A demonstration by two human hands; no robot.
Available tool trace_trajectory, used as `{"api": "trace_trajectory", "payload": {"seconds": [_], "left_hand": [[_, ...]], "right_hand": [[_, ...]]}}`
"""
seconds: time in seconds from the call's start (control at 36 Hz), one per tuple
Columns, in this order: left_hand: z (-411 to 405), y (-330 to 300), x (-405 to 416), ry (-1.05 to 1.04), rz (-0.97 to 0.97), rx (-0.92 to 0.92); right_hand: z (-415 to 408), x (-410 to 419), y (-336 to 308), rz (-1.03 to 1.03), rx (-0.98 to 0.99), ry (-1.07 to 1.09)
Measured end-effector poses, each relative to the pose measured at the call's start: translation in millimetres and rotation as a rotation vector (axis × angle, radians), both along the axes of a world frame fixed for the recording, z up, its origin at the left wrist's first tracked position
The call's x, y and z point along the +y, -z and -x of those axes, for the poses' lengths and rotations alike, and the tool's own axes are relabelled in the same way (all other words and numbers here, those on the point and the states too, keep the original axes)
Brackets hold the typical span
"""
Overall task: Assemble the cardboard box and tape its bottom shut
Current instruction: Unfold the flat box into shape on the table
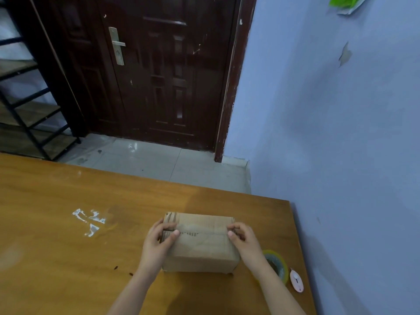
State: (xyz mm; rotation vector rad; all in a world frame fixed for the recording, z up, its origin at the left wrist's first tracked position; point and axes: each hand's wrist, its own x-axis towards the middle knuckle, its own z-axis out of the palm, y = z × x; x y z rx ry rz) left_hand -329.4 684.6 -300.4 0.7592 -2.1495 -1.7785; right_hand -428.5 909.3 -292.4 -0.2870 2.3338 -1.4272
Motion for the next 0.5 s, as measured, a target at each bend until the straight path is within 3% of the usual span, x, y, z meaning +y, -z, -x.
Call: {"api": "trace_trajectory", "payload": {"seconds": [0.28,0.5], "left_hand": [[1.1,5.0,9.2,0.013,0.059,0.024],[2.2,11.2,10.7,-0.104,-0.105,-0.068]], "right_hand": [[-0.4,-4.0,5.5,0.032,-0.009,0.092],[-2.7,-3.8,2.3,0.101,-0.036,0.143]]}}
